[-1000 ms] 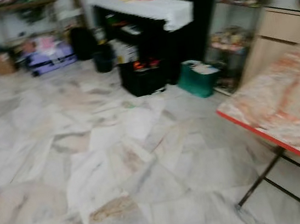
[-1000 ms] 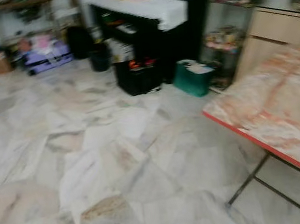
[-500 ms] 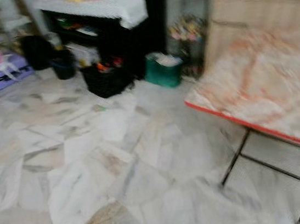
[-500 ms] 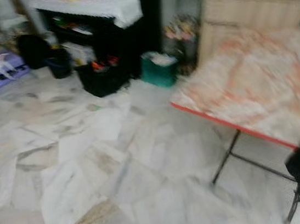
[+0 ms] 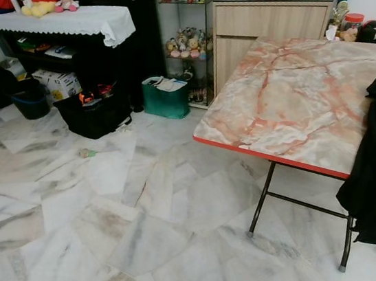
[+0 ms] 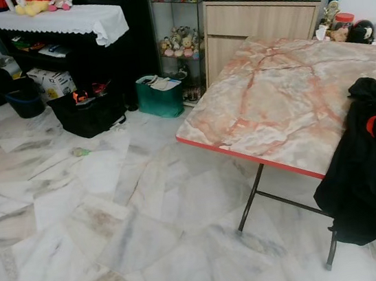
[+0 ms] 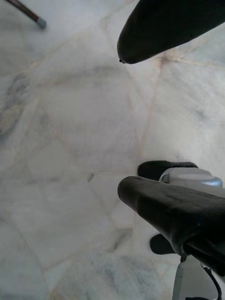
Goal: Hang hanger
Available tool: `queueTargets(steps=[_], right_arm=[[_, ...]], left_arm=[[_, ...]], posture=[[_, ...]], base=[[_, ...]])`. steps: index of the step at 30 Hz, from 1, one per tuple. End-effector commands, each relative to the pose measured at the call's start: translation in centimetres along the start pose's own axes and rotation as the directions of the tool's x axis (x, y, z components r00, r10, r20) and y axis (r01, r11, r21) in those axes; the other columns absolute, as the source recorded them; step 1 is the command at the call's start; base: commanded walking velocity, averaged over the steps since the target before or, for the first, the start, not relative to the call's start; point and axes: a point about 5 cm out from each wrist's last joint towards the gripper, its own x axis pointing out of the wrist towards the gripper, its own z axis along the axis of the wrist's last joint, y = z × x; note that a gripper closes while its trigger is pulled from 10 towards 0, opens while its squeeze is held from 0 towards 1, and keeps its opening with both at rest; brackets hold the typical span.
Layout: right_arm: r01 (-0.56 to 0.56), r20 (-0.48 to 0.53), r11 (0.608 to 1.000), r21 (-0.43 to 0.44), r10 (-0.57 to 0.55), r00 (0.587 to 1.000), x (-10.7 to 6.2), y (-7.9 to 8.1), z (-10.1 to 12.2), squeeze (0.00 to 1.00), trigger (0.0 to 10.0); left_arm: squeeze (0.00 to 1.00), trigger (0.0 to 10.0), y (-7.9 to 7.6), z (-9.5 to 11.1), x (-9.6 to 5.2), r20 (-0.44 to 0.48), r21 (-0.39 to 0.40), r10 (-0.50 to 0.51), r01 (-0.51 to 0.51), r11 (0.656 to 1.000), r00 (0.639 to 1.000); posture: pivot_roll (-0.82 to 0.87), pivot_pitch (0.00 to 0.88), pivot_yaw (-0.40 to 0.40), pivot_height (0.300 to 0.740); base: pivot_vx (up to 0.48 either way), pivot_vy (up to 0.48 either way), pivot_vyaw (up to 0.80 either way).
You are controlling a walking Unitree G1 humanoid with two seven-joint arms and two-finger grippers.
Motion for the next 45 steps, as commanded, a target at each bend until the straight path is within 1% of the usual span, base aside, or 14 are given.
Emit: queueTargets(steps=[1,5,9,12,14,20,32,35,40,45], right_arm=[[-0.057,0.038,0.994,0.096,0.053,0.998,0.68,4.04,1.81,0.0,10.0],[-0.052,0.039,0.993,0.106,0.048,0.998,0.68,3.92,1.81,0.0,10.0],[-0.047,0.032,0.993,0.104,0.044,0.999,0.68,3.84,1.76,0.0,10.0],[-0.051,0.033,0.995,0.081,0.048,0.998,0.68,3.8,1.83,0.0,10.0],[-0.05,0.036,0.995,0.091,0.047,0.998,0.68,3.81,1.82,0.0,10.0],[-0.043,0.043,0.995,0.091,0.04,0.998,0.68,3.82,1.87,0.0,10.0],[-0.048,0.043,0.995,0.091,0.044,0.998,0.68,3.88,1.89,0.0,10.0],[-0.052,0.041,0.994,0.099,0.048,0.998,0.68,3.88,1.86,0.0,10.0],[-0.051,0.044,0.995,0.085,0.047,0.998,0.68,3.81,1.94,0.0,10.0],[-0.049,0.046,0.997,0.064,0.046,0.998,0.67,3.74,1.95,0.0,10.0]], left_arm=[[0.0,10.0,2.99,1.31,-0.48,0.167,-0.223,0.054,-0.015,0.975,0.985],[0.0,10.0,2.82,1.2,-0.47,0.165,-0.223,0.053,-0.015,0.975,0.985],[0.0,10.0,2.82,1.07,-0.47,0.163,-0.225,0.054,-0.016,0.974,0.985],[0.0,10.0,2.88,0.92,-0.49,0.16,-0.225,0.056,-0.019,0.974,0.986],[0.0,10.0,2.91,0.89,-0.5,0.159,-0.225,0.057,-0.02,0.974,0.986],[0.0,10.0,2.96,0.91,-0.51,0.16,-0.223,0.057,-0.02,0.975,0.985],[0.0,10.0,2.52,1.01,-0.44,0.162,-0.218,0.044,-0.008,0.976,0.986],[0.0,10.0,2.47,0.98,-0.44,0.162,-0.218,0.044,-0.007,0.976,0.986],[0.0,10.0,2.4,0.92,-0.43,0.161,-0.221,0.043,-0.007,0.975,0.986],[0.0,10.0,2.4,0.74,-0.45,0.157,-0.222,0.043,-0.007,0.975,0.987]], posture=[[0.16,0.0,-0.043,0.74],[0.16,0.0,-0.049,0.74],[0.15,0.004,-0.049,0.74],[0.15,0.006,-0.049,0.74],[0.15,0.006,-0.049,0.74],[0.15,0.008,-0.047,0.74],[0.15,0.002,-0.046,0.74],[0.15,0.001,-0.049,0.74],[0.15,0.002,-0.05,0.74],[0.15,0.0,-0.05,0.74]], base=[[0.0,-0.405,0.0],[0.0,-0.406,0.0],[0.0,-0.296,-0.66],[0.0,-0.309,-0.75],[0.0,-0.311,-0.74],[0.0,-0.316,0.0],[0.0,-0.329,0.0],[0.0,-0.339,-0.58],[0.0,-0.343,-0.68],[0.0,-0.342,0.0]])
